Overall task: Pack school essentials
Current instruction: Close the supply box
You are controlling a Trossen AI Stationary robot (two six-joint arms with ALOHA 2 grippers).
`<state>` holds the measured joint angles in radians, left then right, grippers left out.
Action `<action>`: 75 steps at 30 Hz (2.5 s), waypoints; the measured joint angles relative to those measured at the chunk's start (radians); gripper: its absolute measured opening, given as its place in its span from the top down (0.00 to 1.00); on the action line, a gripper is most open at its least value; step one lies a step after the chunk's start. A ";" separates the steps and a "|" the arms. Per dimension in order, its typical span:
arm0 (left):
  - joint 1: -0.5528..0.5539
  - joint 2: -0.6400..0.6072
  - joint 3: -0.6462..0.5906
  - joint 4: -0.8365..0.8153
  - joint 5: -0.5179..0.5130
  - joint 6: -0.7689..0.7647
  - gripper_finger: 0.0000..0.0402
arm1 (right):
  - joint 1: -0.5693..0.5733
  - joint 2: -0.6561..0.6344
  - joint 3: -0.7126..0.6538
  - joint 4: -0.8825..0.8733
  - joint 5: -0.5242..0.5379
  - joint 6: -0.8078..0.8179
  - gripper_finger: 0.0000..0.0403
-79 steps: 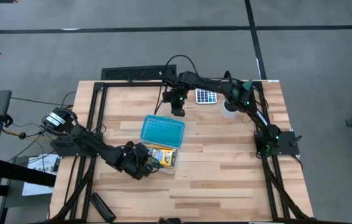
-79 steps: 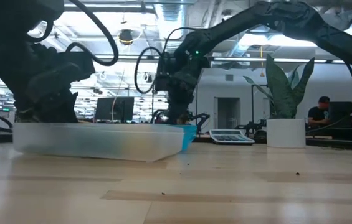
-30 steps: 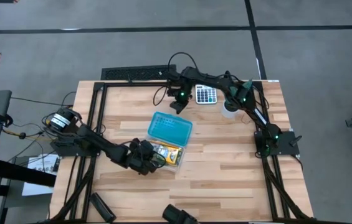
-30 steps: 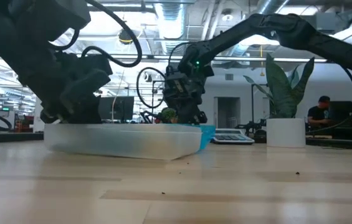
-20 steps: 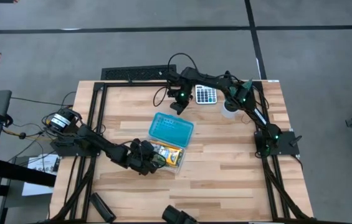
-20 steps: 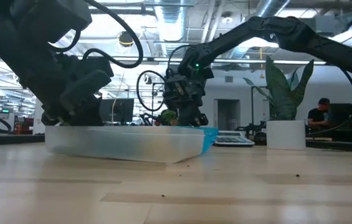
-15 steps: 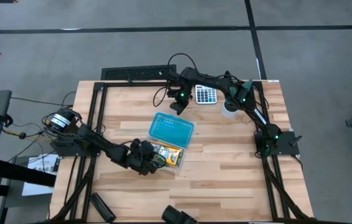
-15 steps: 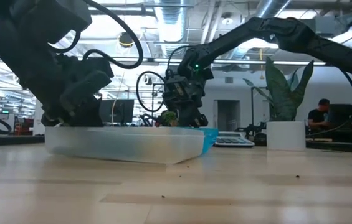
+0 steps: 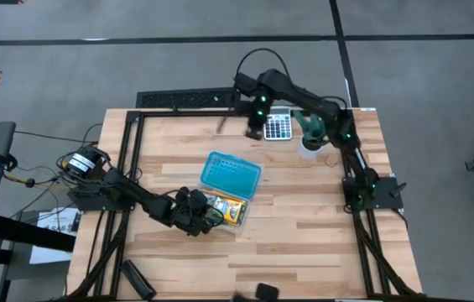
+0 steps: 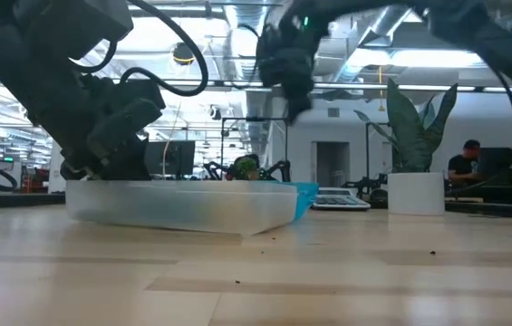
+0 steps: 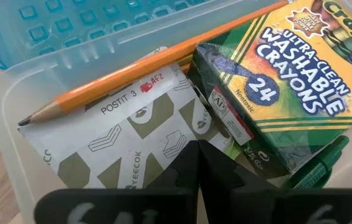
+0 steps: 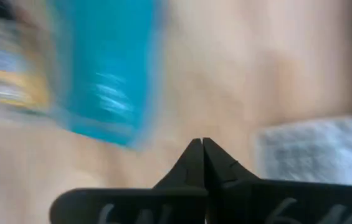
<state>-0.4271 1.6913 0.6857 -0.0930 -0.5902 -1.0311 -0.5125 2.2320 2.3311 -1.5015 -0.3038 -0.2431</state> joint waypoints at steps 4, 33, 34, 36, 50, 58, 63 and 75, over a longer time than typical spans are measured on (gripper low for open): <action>0.002 0.001 -0.001 0.012 -0.006 0.025 1.00 | 0.092 -0.090 -0.052 0.038 0.343 0.058 1.00; 0.015 0.015 -0.002 0.134 0.009 0.043 1.00 | 0.101 -0.252 -1.084 1.083 0.011 0.396 1.00; 0.015 0.015 -0.002 0.135 0.012 0.042 1.00 | 0.113 -0.250 -1.066 1.079 0.002 0.395 1.00; 0.015 0.015 -0.002 0.136 0.013 0.043 1.00 | 0.132 -0.268 -1.029 1.065 -0.005 0.387 1.00; 0.017 0.012 -0.001 0.137 -0.013 0.043 1.00 | 0.323 -0.329 -0.928 1.028 0.015 0.371 1.00; 0.018 0.012 -0.001 0.130 -0.015 0.043 1.00 | 0.418 -0.357 -0.923 1.123 0.040 0.420 1.00; 0.024 0.014 -0.001 0.139 -0.043 0.037 1.00 | 0.467 -0.340 -0.932 1.196 -0.032 0.438 1.00; -0.003 -0.022 0.031 0.089 0.049 0.114 1.00 | 0.508 -0.340 -0.928 1.239 -0.019 0.453 1.00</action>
<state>-0.4297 1.6689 0.7168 -0.0041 -0.5411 -0.9176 -0.0048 1.8923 1.4033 -0.2624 -0.3229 0.2095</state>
